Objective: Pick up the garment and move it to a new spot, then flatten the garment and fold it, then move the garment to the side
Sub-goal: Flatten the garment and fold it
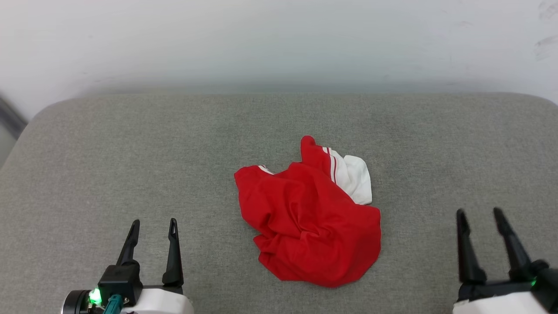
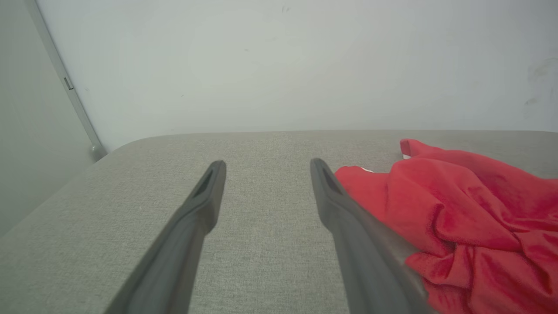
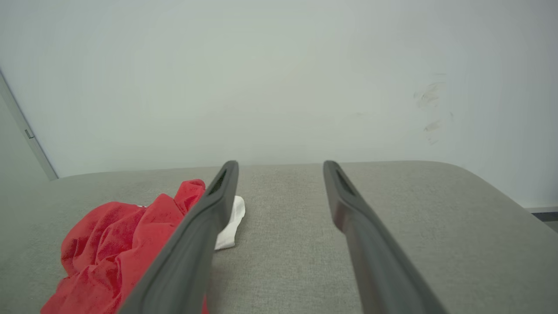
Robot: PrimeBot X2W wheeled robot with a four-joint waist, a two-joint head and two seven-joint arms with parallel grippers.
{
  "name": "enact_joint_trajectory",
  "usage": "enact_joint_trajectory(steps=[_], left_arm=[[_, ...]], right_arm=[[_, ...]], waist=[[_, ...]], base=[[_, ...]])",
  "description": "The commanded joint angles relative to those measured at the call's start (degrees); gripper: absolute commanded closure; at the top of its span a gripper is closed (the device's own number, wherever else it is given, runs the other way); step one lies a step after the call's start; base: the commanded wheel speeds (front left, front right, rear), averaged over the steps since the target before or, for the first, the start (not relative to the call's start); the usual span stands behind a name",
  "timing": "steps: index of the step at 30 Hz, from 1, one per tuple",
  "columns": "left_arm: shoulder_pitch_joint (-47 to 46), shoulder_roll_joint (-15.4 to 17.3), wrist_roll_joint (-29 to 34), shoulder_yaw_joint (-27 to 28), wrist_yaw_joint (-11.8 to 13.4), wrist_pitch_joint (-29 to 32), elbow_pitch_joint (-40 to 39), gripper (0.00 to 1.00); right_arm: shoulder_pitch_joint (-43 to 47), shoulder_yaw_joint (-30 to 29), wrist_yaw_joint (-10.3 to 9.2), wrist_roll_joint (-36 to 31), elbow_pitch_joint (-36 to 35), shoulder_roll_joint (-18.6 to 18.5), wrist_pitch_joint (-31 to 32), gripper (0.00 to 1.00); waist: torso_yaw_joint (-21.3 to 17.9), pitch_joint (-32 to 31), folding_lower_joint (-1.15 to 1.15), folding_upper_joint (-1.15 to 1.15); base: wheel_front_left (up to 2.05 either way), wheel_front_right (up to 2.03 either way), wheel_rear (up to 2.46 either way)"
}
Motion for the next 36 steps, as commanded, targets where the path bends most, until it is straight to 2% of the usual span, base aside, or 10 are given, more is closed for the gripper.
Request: enact_joint_trajectory(steps=[1,8,11,16,19,21,22,26,31,36], left_arm=[[0.0,-0.3,0.4,0.2,-0.2,-0.1,0.1,0.0],[-1.8,-0.7,0.8,0.8,-0.5,-0.1,0.0,0.0],[-2.4,-0.9,0.9,0.8,-0.8,-0.1,-0.2,0.0],[-3.7,-1.0,1.1,1.0,-1.1,-0.1,-0.2,0.0],[-4.4,-1.2,1.1,1.0,-1.3,-0.1,-0.3,0.0],[-4.9,-1.2,1.1,0.8,-1.4,-0.1,-0.3,0.0],[-5.9,-1.2,0.8,0.5,-1.5,-0.1,-0.5,0.0],[-7.5,-1.3,0.5,-0.2,-1.5,-0.1,-1.0,0.0],[-10.0,-1.4,-0.6,-1.9,-1.1,-0.1,-1.8,0.0],[-12.5,-1.4,-2.0,-3.4,-0.3,-0.2,-2.6,0.0]], right_arm=[[-1.4,-0.5,-0.04,0.1,-0.5,0.1,-0.1,0.0],[-12.1,-1.6,-0.04,-4.0,-3.7,-0.1,-0.1,0.0],[-18.8,-0.1,-0.04,-4.9,-1.8,-3.3,-0.1,0.0],[-31.6,8.4,-0.04,-3.2,10.5,-12.0,1.4,0.0],[-39.1,17.1,-0.06,-0.3,16.8,-18.2,10.7,0.0],[-43.9,23.1,-0.05,4.3,19.0,-21.3,17.9,0.0],[-50.2,32.6,-0.06,13.3,20.3,-25.5,28.3,0.0],[-58.2,45.1,-0.06,26.1,19.6,-31.4,44.4,0.0],[-65.7,54.5,-0.05,36.7,20.5,-35.4,61.6,0.0],[-69.7,59.6,-0.05,40.5,23.7,-34.9,69.6,0.0]], waist=[[0.1,0.1,0.0,0.0],[0.2,2.0,0.0,0.0],[0.4,3.5,0.0,0.0],[0.8,5.4,0.0,0.0],[1.4,6.6,0.0,0.0],[2.0,7.5,0.0,0.0],[3.0,9.0,0.0,0.0],[4.6,11.8,0.0,0.0],[7.0,15.6,0.0,0.0],[9.3,19.0,0.0,0.0]], base=[[0.0,0.0,0.0],[0.0,0.0,0.0],[0.0,0.0,0.0],[0.0,0.0,0.0],[0.0,0.0,0.0],[0.0,0.0,0.0],[0.0,0.0,0.0],[0.0,0.0,0.0],[0.0,0.0,0.0],[0.0,0.0,0.0]])
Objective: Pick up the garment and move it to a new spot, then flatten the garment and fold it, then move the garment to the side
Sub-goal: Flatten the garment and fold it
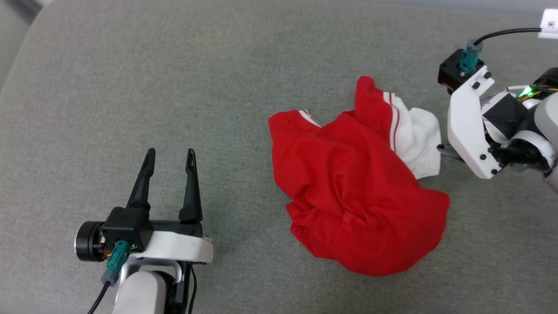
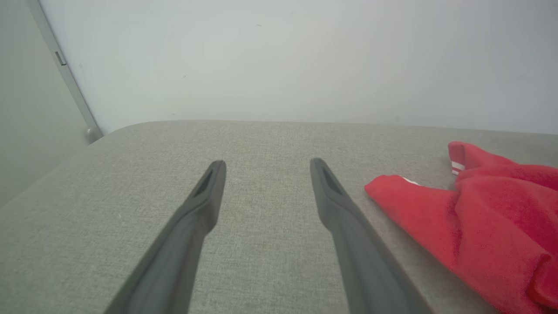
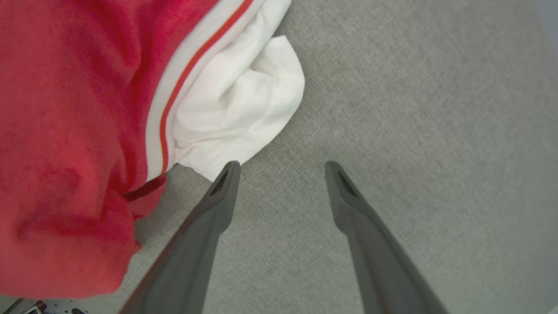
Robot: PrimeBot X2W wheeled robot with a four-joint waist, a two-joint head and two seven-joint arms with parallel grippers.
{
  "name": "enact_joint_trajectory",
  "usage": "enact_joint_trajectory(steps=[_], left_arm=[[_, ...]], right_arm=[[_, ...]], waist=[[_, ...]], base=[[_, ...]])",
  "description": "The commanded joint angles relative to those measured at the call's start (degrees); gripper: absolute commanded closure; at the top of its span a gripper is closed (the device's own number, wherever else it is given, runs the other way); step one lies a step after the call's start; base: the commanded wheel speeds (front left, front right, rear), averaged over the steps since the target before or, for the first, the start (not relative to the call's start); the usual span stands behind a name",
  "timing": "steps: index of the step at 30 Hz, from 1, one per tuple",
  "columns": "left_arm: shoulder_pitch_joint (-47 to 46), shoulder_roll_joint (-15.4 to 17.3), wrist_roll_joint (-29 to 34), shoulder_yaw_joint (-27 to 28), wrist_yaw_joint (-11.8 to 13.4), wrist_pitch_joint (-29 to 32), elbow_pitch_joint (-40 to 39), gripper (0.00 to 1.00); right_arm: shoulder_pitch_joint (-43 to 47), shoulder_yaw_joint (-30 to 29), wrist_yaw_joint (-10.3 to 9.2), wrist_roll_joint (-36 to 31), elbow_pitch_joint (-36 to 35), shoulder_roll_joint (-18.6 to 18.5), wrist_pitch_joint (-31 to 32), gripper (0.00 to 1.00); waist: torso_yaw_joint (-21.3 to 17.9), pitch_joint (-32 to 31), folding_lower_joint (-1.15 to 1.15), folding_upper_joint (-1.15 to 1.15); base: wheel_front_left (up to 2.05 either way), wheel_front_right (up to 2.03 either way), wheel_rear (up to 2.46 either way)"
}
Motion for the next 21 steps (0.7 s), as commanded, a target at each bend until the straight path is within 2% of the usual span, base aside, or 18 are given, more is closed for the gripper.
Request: enact_joint_trajectory(steps=[1,11,12,13,17,21], left_arm=[[-1.0,-0.1,-0.4,-0.4,0.4,-0.2,-0.4,0.0],[-3.4,-0.1,-1.7,-2.1,1.4,-0.2,-0.4,0.0],[-3.5,-0.1,-1.7,-2.1,1.3,-0.2,-0.3,0.0],[-3.5,-0.1,-1.7,-1.9,1.3,-0.2,-0.2,0.0],[-2.4,-0.1,-1.2,-1.3,1.0,-0.2,0.4,0.0],[-1.3,-0.1,-0.4,-0.4,0.8,-0.2,0.9,0.0]], right_arm=[[-1.6,0.6,-0.06,0.2,1.0,0.6,0.6,0.0],[2.0,7.1,-0.05,3.1,8.4,3.4,-2.0,0.0],[2.1,7.4,-0.05,3.3,8.5,3.8,-3.2,0.57],[1.8,7.8,-0.05,3.4,8.4,4.1,-4.4,1.0],[-2.5,7.0,-0.05,2.7,7.5,3.2,-10.5,1.0],[-5.4,7.2,-0.06,2.8,3.9,-0.6,-16.4,1.0]], waist=[[2.0,2.5,-0.01,0.0],[3.8,5.7,-0.01,0.0],[3.7,5.7,-0.01,0.0],[3.5,5.5,-0.01,0.0],[2.1,3.7,-0.01,0.0],[0.7,0.8,-0.01,0.0]], base=[[0.0,0.0,0.0],[0.0,0.0,0.0],[0.0,0.0,0.0],[0.0,0.0,0.0],[0.0,0.0,0.0],[0.0,0.0,0.0]])
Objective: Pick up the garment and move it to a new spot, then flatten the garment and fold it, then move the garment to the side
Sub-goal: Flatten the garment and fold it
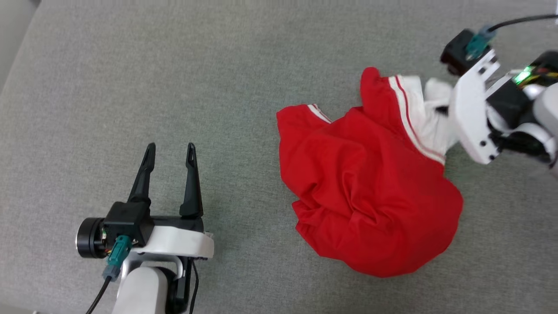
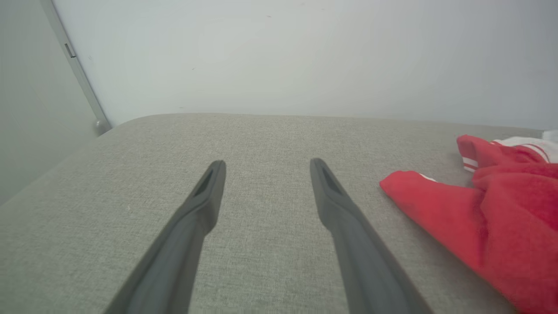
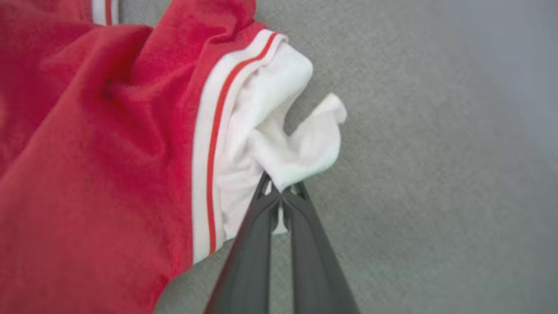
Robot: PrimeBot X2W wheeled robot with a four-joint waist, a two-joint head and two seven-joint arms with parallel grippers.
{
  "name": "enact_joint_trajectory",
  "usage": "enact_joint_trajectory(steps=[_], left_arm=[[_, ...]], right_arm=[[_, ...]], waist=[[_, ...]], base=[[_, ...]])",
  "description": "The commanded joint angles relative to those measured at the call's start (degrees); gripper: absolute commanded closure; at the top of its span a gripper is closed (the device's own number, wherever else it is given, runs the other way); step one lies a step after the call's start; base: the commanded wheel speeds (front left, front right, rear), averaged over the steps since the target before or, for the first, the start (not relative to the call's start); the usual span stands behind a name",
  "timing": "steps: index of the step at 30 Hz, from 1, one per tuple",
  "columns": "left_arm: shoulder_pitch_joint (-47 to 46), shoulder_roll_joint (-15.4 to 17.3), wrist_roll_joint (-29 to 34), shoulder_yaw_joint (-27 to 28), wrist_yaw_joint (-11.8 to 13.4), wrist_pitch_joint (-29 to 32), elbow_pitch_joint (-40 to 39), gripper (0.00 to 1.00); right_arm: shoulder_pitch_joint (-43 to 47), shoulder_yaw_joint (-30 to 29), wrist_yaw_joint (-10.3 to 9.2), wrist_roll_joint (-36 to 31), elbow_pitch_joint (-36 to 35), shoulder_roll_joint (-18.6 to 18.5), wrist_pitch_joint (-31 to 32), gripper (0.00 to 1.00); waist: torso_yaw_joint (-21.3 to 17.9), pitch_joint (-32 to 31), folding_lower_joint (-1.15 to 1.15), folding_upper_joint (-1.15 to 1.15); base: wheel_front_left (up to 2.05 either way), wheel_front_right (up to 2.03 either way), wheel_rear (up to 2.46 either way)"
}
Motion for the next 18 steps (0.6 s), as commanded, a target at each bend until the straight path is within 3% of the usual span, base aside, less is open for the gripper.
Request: enact_joint_trajectory(steps=[1,9,14,18], left_arm=[[0.9,0.0,0.6,0.5,-0.2,-0.2,0.1,0.0],[3.6,0.0,1.9,2.4,-0.8,-0.2,-0.2,0.0],[5.2,0.0,2.7,3.8,-1.0,-0.2,-0.2,0.0],[6.2,0.0,3.0,4.2,-1.3,-0.2,-0.1,0.0]], right_arm=[[-0.8,0.7,-0.06,0.1,-1.9,-2.1,-1.8,1.0],[3.5,0.5,-0.07,1.0,-12.3,-14.2,-9.4,1.0],[13.9,-3.1,-0.07,3.6,-14.9,-21.4,-11.8,1.0],[25.2,-5.3,-0.06,5.9,-13.0,-24.1,-14.2,1.0]], waist=[[-1.4,-2.3,-0.01,0.0],[-4.6,-6.1,-0.01,0.0],[-7.2,-7.6,-0.01,0.0],[-8.4,-8.3,-0.01,0.0]], base=[[0.0,0.0,0.0],[0.0,0.0,0.0],[0.0,0.0,0.0],[0.0,0.0,0.0]])
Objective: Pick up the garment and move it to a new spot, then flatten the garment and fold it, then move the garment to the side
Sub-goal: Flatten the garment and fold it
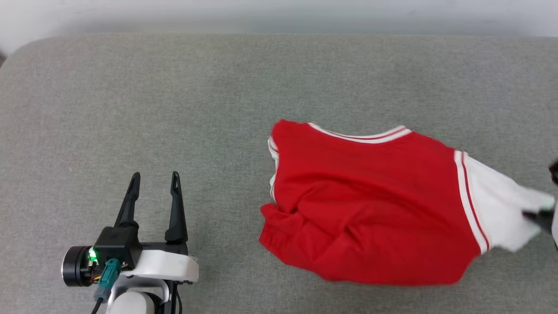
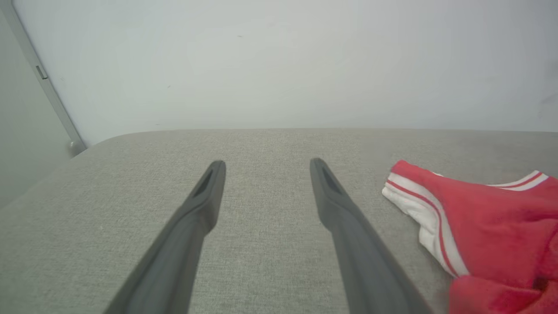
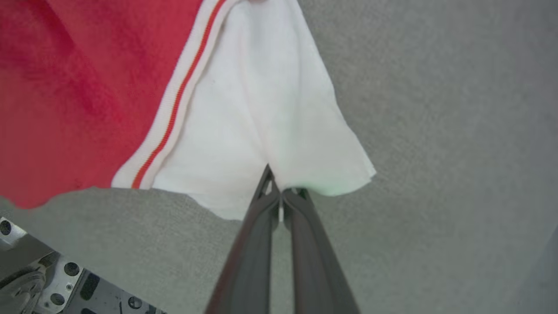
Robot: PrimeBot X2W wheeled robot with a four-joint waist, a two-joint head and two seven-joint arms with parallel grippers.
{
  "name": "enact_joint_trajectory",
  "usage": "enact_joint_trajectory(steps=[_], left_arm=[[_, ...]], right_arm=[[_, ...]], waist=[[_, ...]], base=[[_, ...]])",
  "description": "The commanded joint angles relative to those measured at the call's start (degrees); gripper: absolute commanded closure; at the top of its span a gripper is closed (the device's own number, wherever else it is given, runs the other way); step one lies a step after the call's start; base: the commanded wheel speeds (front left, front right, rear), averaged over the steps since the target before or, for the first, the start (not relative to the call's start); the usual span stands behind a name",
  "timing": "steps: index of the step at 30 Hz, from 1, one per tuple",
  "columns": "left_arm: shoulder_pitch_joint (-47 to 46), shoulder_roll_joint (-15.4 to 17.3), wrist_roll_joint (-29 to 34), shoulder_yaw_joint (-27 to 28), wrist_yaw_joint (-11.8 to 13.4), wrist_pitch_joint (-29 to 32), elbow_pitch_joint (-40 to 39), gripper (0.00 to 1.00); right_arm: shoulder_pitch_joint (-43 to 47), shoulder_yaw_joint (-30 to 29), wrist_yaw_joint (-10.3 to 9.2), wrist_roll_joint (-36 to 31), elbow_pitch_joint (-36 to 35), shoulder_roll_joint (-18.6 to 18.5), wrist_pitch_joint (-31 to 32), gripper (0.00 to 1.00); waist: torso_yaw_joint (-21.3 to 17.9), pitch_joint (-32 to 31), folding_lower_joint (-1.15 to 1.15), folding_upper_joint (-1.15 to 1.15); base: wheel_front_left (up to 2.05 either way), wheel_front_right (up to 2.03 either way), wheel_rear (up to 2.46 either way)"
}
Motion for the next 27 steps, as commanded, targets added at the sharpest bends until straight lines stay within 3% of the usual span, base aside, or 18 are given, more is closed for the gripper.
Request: enact_joint_trajectory(steps=[1,7,11,13,17,20,23,27], left_arm=[[0.5,0.0,0.1,0.2,-0.2,-0.2,0.0,0.0],[0.9,0.0,0.4,-0.1,-0.2,-0.2,0.2,0.0],[1.5,0.0,0.6,0.0,-0.2,-0.2,0.5,0.0],[1.9,0.0,0.7,0.3,-0.2,-0.2,0.7,0.0],[1.9,0.0,1.3,0.7,-0.6,-0.2,1.0,0.0],[1.4,0.4,1.7,1.2,-1.0,-0.2,1.1,0.0],[0.2,1.0,2.1,1.5,-1.5,-0.2,1.0,0.0],[-2.2,2.3,2.5,1.8,-2.7,-0.2,1.8,0.0]], right_arm=[[1.8,-0.6,-0.06,0.9,0.6,-0.1,-0.8,1.0],[16.1,-1.5,-0.06,3.9,6.9,1.5,-3.0,1.0],[20.1,-4.3,-0.06,5.0,9.5,4.5,-6.4,1.0],[19.6,-7.1,-0.07,4.3,9.6,5.0,-9.0,0.0],[17.9,-12.4,-0.07,-0.4,7.8,3.9,-14.9,0.0],[16.9,-17.7,-0.05,-4.6,5.9,5.3,-20.5,0.0],[16.5,-24.3,-0.06,-9.5,4.1,8.2,-26.5,0.0],[18.9,-33.4,-0.06,-17.7,1.7,15.4,-32.9,0.0]], waist=[[-0.5,-0.4,0.0,0.0],[-1.0,-0.9,0.0,0.0],[-1.4,-1.6,0.0,0.0],[-1.8,-2.2,0.0,0.0],[-2.1,-3.8,0.0,0.0],[-2.5,-4.8,0.0,0.0],[-2.6,-5.4,0.0,0.0],[-2.6,-5.4,0.0,0.0]], base=[[0.0,0.0,0.0],[0.0,0.0,0.0],[0.0,0.0,0.0],[0.0,0.0,0.0],[0.0,0.0,0.0],[0.0,0.0,0.0],[0.0,0.0,0.0],[0.0,0.0,0.0]])
